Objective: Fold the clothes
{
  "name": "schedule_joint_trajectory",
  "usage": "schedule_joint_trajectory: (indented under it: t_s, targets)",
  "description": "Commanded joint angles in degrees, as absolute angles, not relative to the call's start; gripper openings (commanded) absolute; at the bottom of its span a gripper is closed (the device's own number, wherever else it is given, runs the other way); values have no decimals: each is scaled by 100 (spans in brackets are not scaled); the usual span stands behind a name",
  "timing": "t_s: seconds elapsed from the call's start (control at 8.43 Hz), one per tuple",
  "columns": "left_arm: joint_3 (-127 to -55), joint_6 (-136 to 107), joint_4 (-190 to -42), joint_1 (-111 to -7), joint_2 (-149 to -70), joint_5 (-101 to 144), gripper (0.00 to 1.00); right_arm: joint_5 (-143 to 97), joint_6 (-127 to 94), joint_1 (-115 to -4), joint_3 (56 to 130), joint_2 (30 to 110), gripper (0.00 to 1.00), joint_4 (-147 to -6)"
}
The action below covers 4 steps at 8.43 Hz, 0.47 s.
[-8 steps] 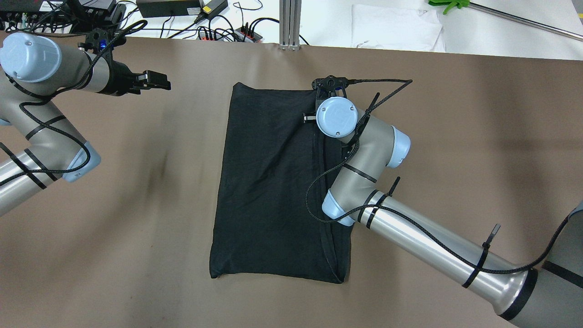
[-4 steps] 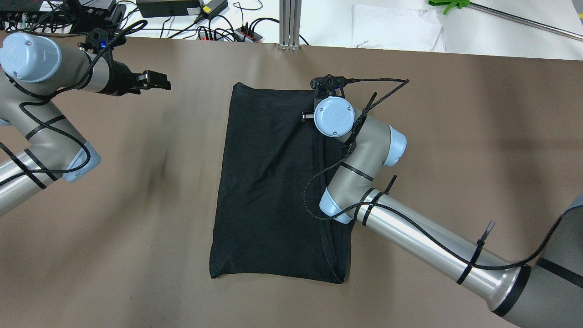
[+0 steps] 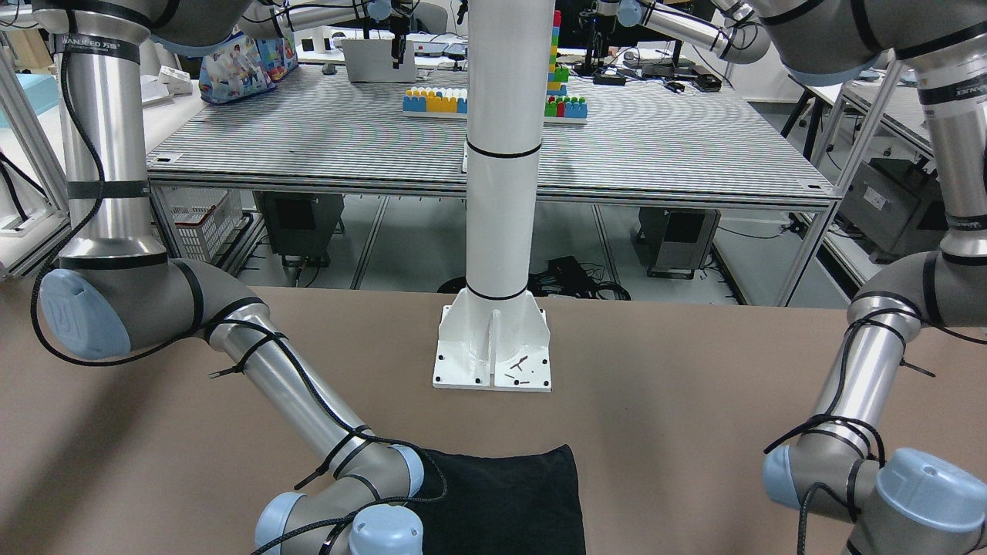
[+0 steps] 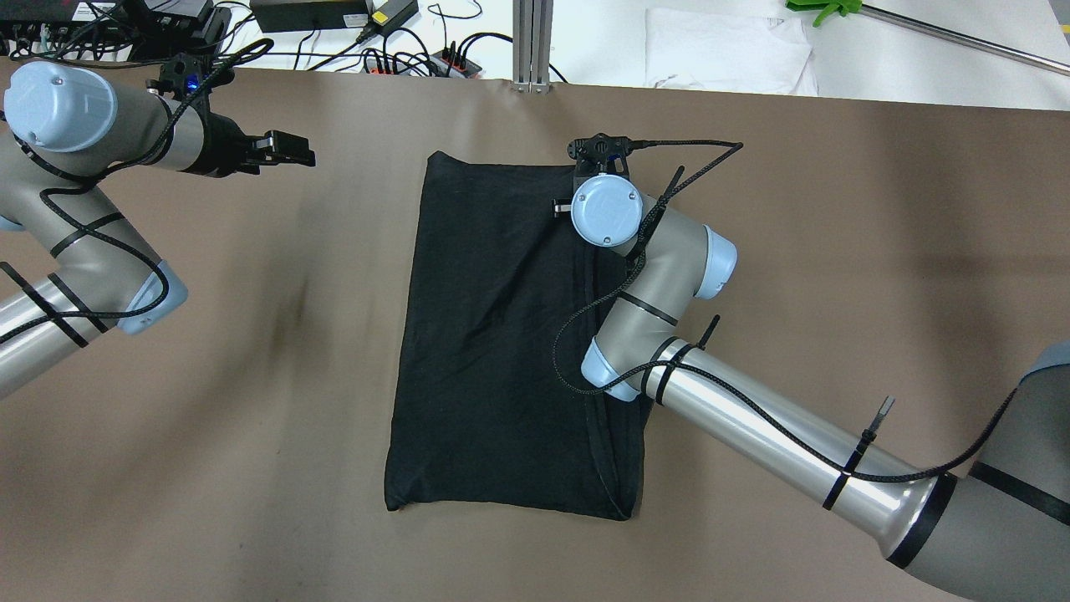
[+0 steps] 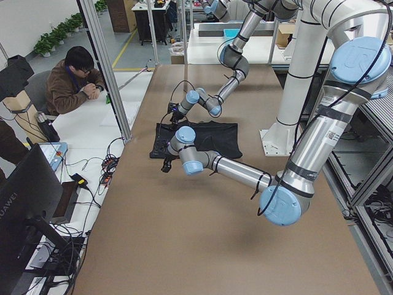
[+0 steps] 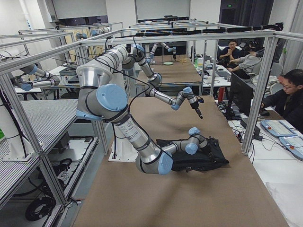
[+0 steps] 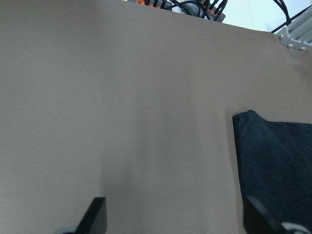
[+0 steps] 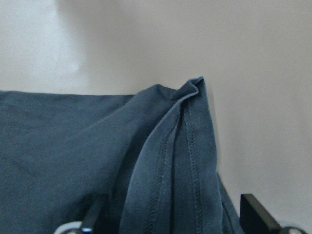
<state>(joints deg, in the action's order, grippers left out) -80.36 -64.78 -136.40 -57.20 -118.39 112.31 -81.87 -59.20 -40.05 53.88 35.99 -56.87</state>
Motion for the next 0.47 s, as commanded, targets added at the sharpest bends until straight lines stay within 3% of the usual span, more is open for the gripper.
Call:
schedule_joint_trajectory:
  t_s: [0.0,0.36]
  targets:
    - [-8024,-6478,-13606,-5678,-11909,11067,100,-8244,-5365,-4262,5309,3621,94,-5687]
    - [-7963,-6495,-13526,-5669,-12085,11021,100,-8727,-4573,-4728,5562,4321,94,-5599]
